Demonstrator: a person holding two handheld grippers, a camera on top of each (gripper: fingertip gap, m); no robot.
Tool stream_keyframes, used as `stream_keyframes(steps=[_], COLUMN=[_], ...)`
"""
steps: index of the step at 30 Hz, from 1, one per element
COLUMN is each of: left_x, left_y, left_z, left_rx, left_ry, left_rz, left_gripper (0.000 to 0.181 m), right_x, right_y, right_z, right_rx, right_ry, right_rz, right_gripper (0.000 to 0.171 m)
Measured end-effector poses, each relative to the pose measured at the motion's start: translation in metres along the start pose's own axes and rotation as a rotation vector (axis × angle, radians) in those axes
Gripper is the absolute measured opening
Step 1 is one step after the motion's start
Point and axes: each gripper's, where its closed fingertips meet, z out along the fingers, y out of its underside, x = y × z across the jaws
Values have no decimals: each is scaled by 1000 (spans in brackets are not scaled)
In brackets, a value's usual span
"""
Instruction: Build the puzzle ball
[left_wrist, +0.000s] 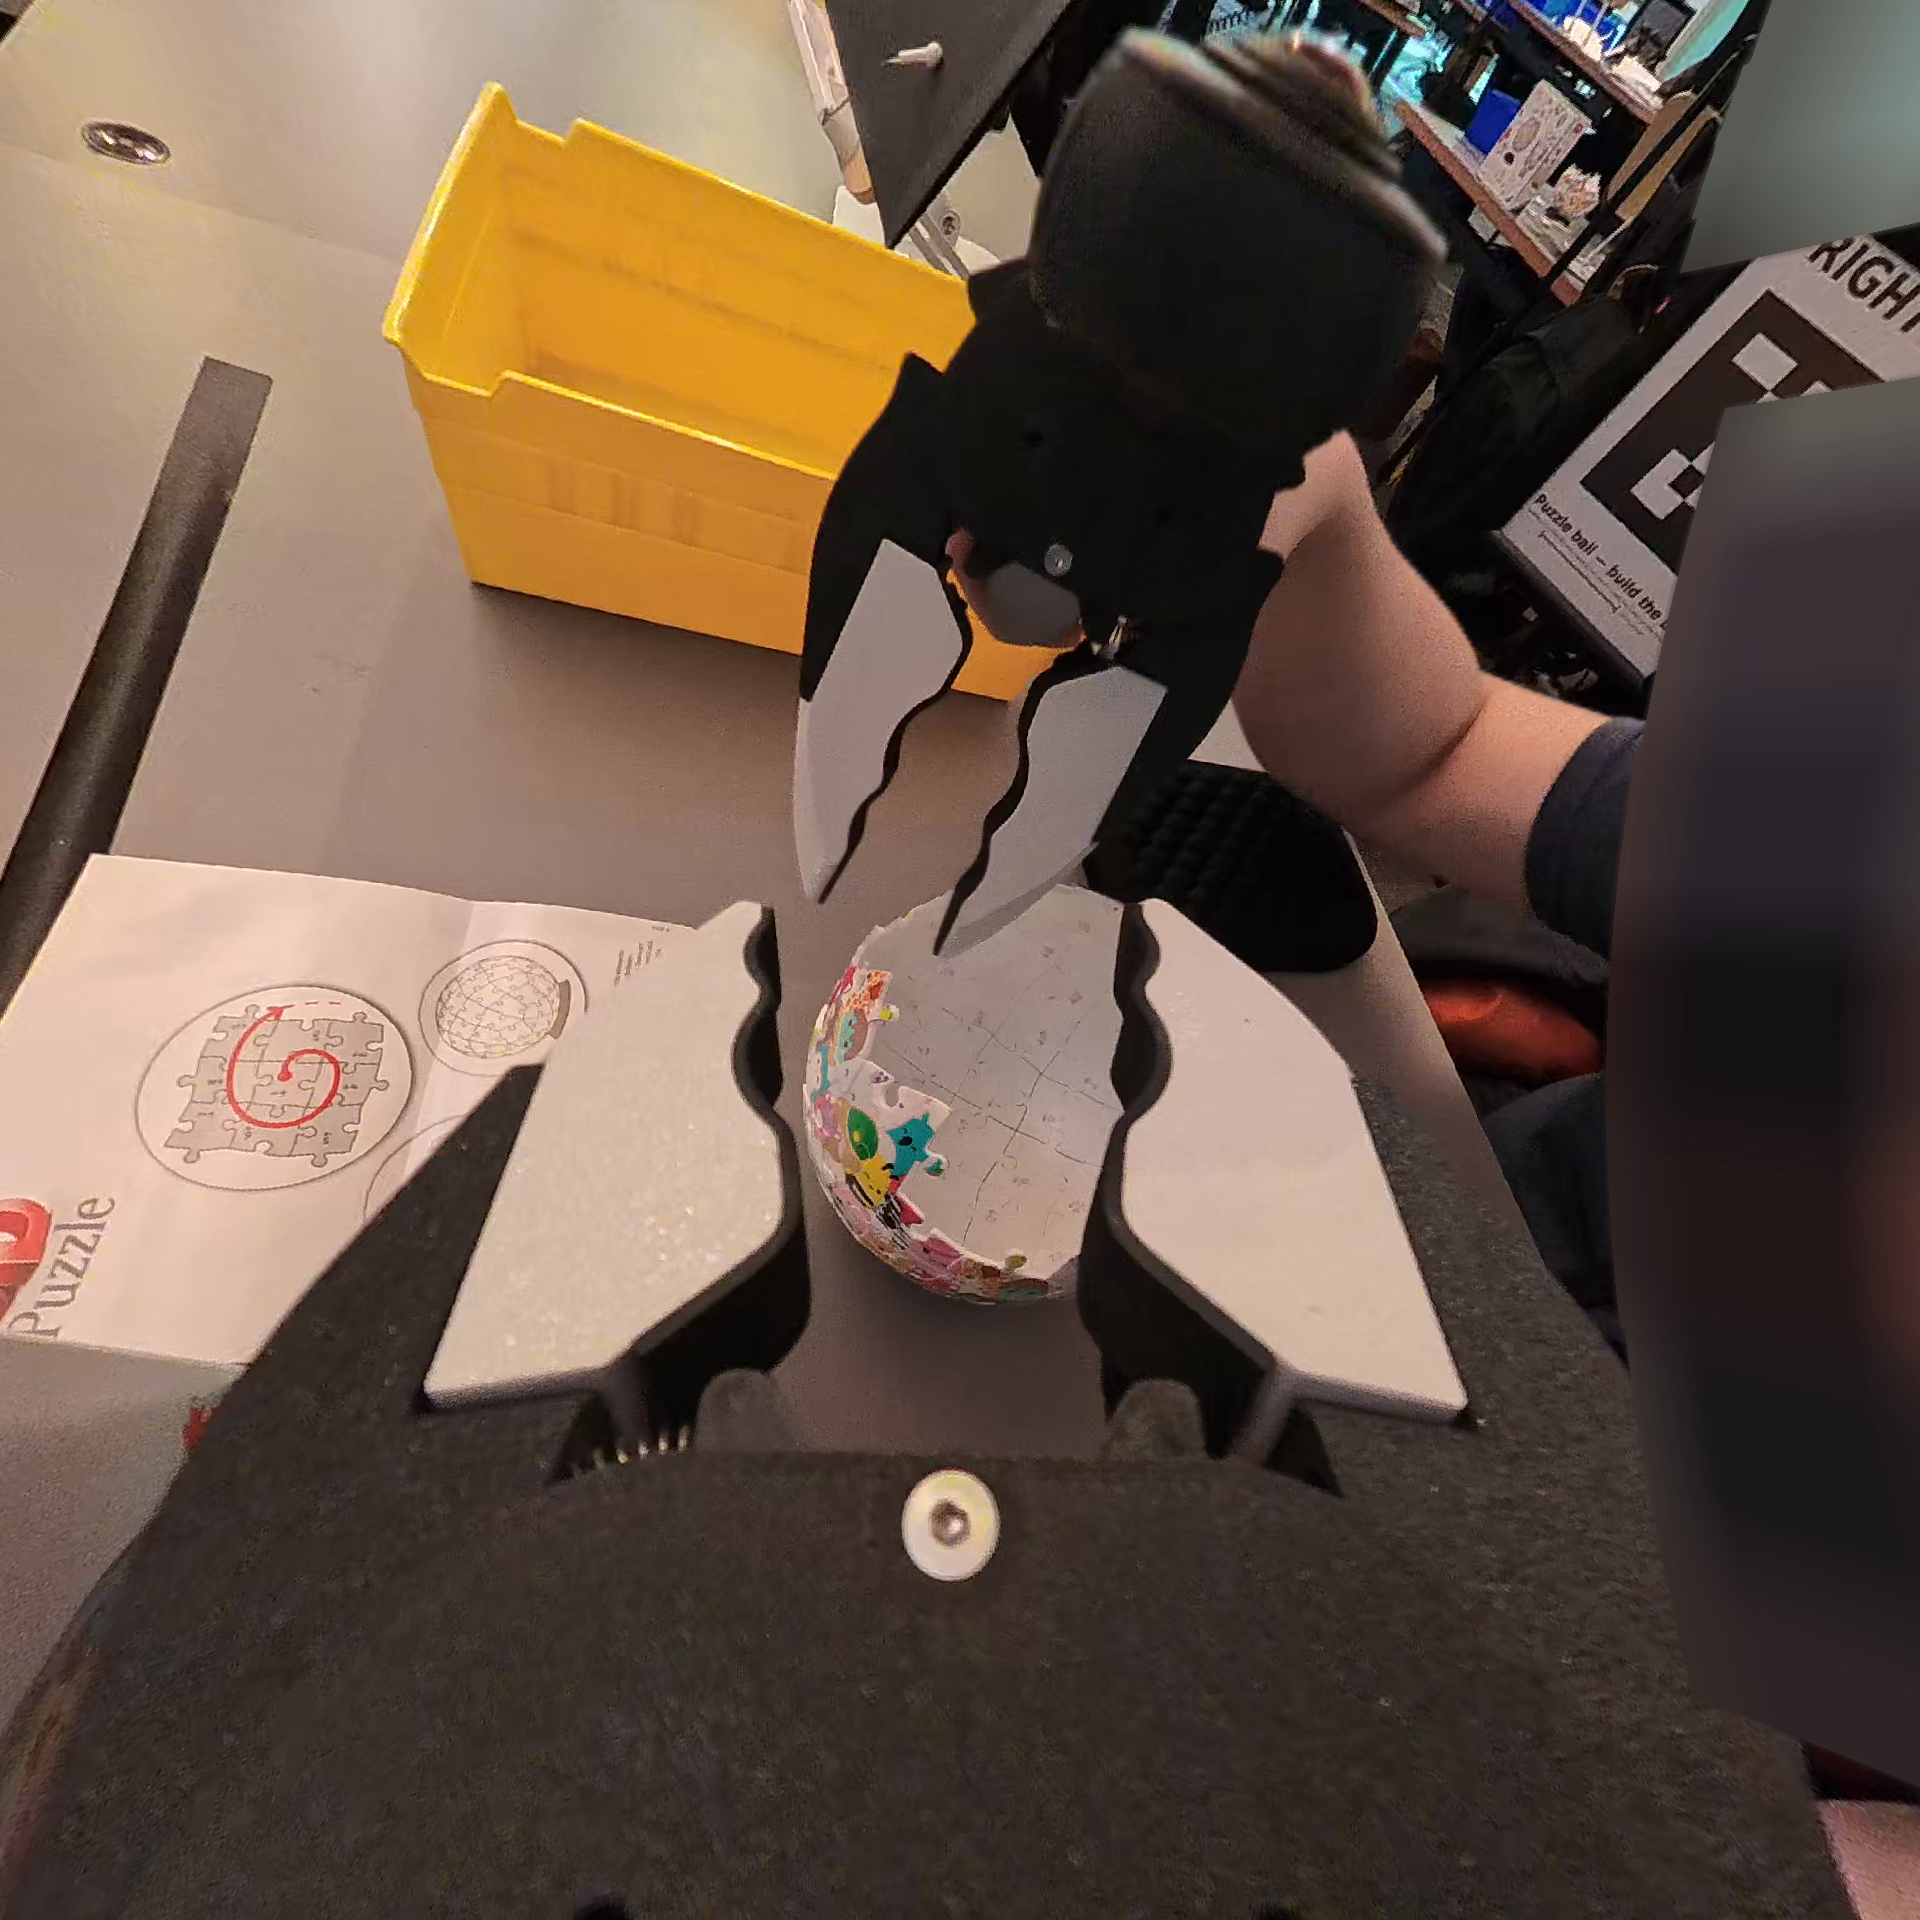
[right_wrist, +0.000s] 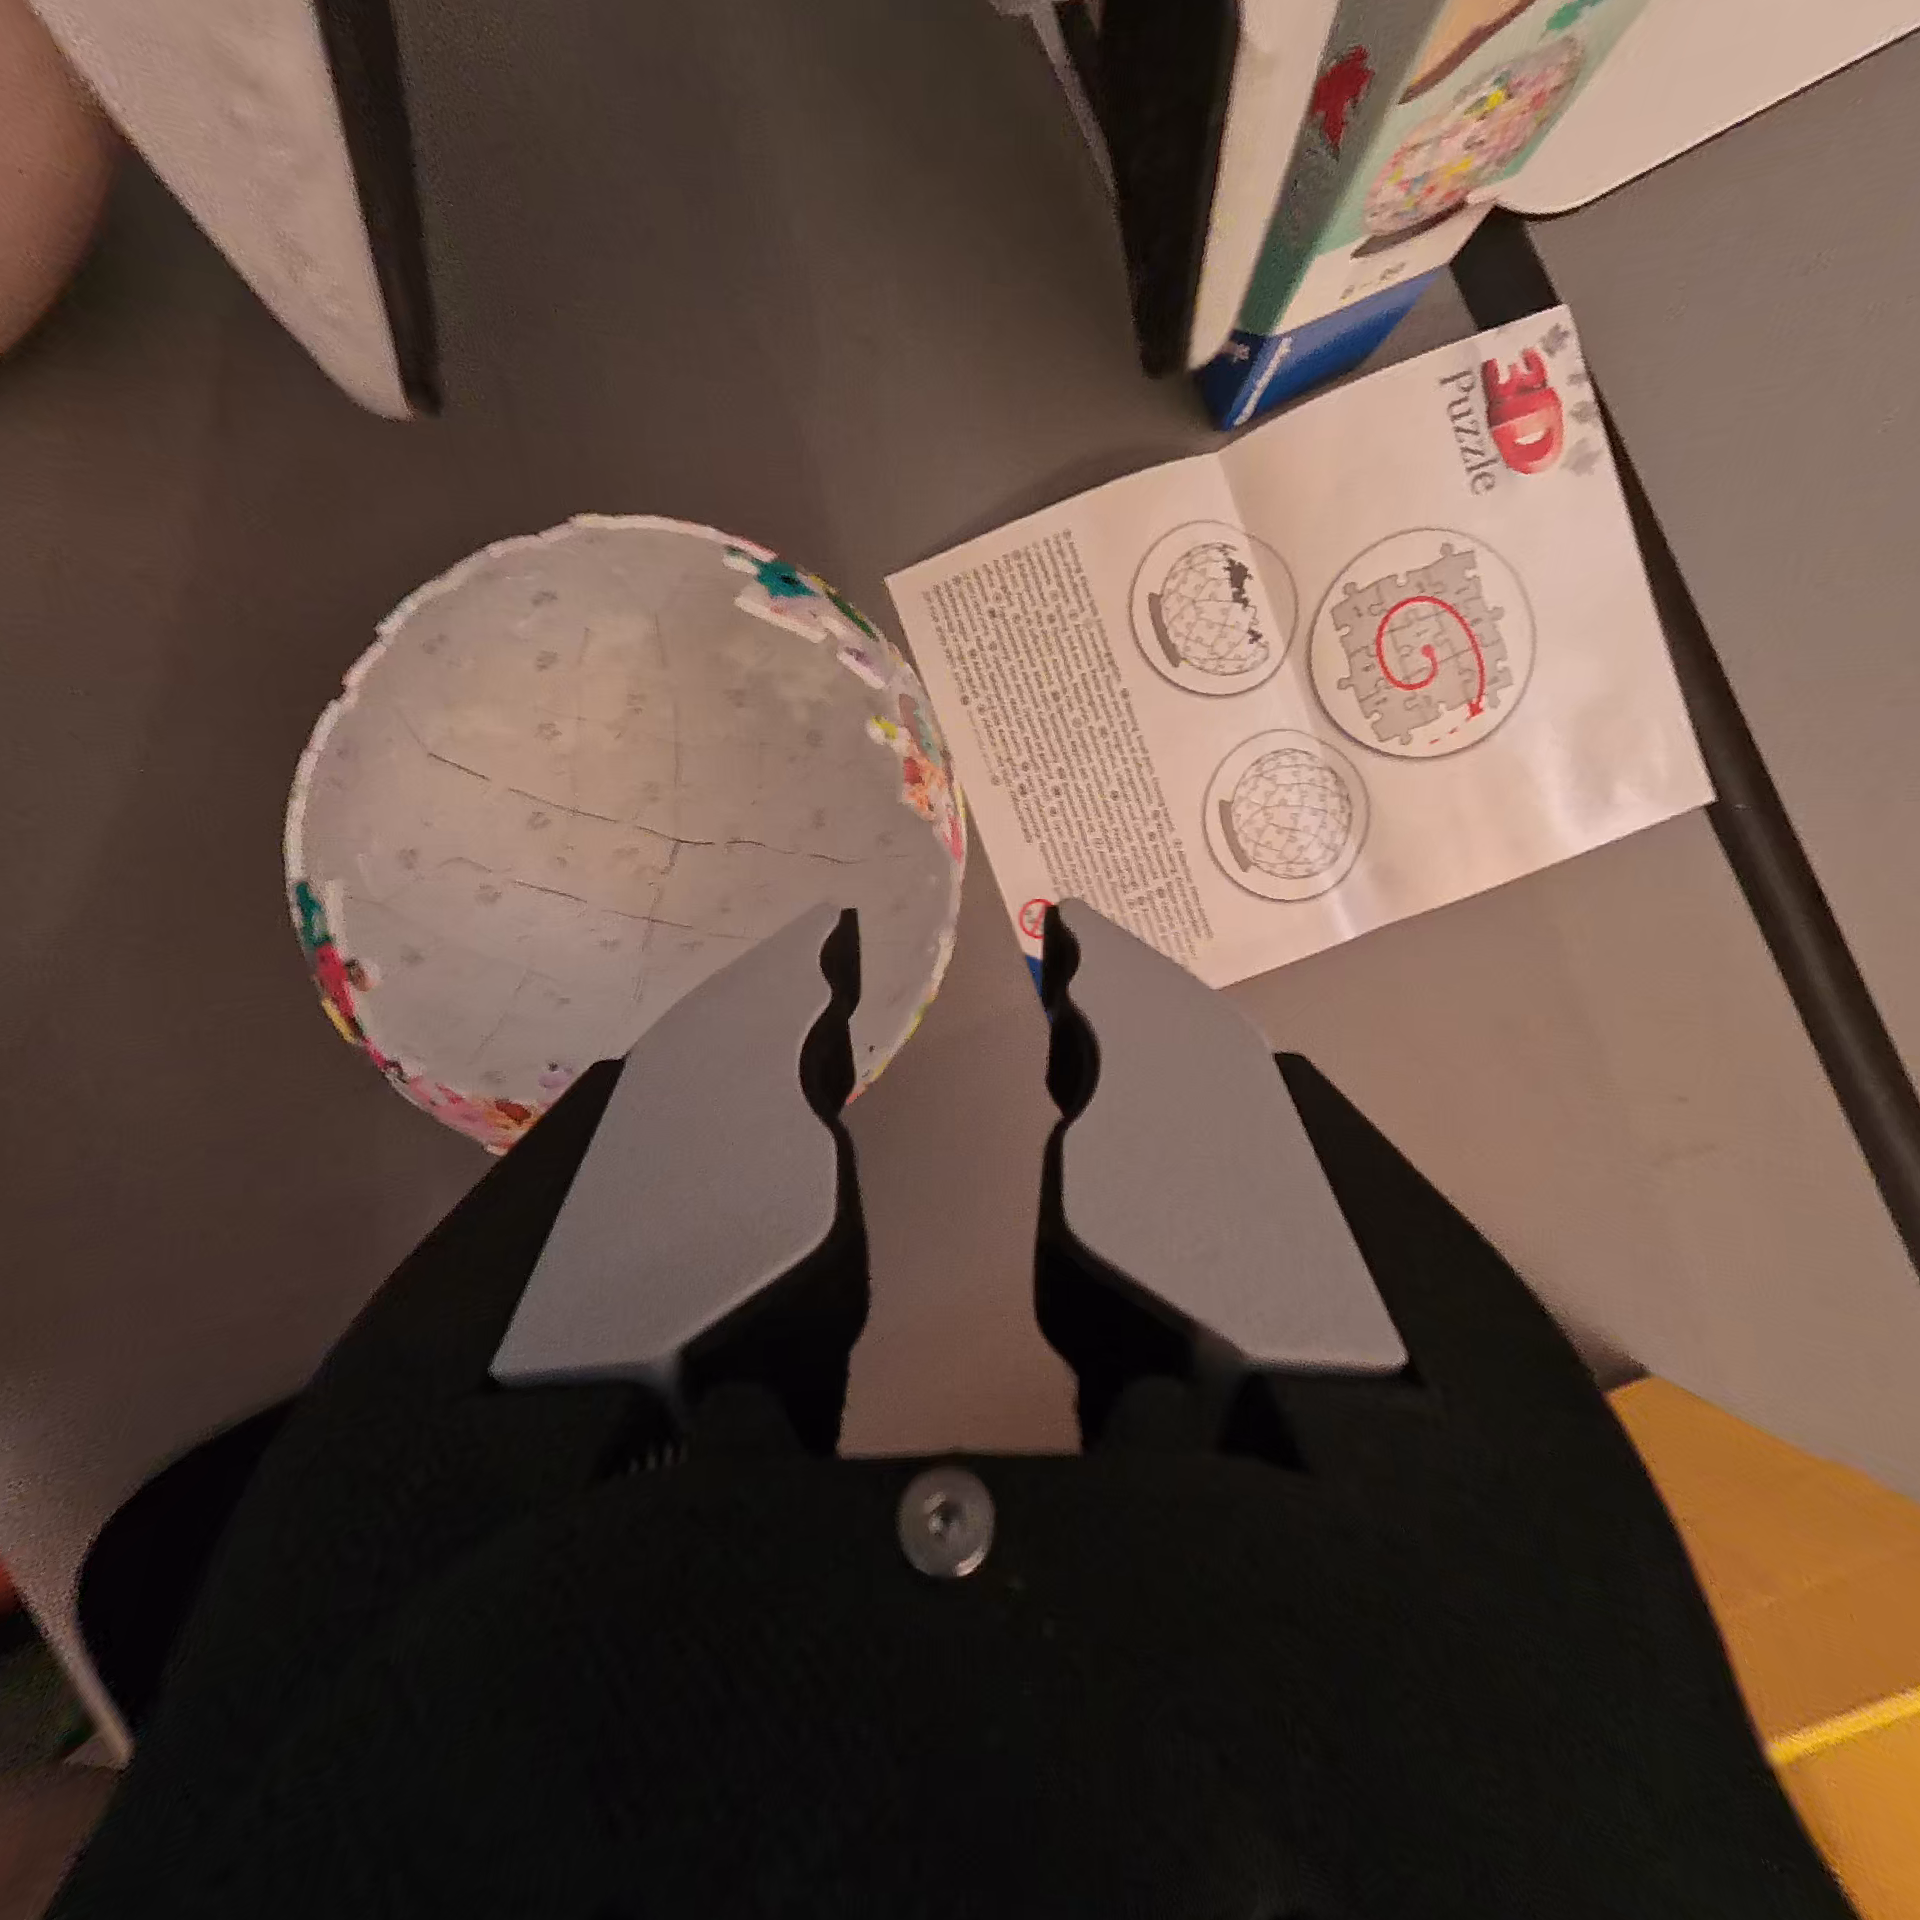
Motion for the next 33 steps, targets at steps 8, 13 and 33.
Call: stream_keyframes(steps=[8,13,33], left_x=[2,2,2], left_y=[3,6,9], left_z=[0,-2,-3], left_rx=[-16,-34,-37], left_ry=[-1,-6,21], left_rz=[-5,-5,-21], left_gripper=[61,61,60], right_x=[-1,-5,3], right_y=[-4,5,-3], right_z=[0,8,28], right_rx=[-90,-148,-131], right_ry=[-77,-60,28], right_rz=[94,104,-144], right_gripper=[29,29,14])
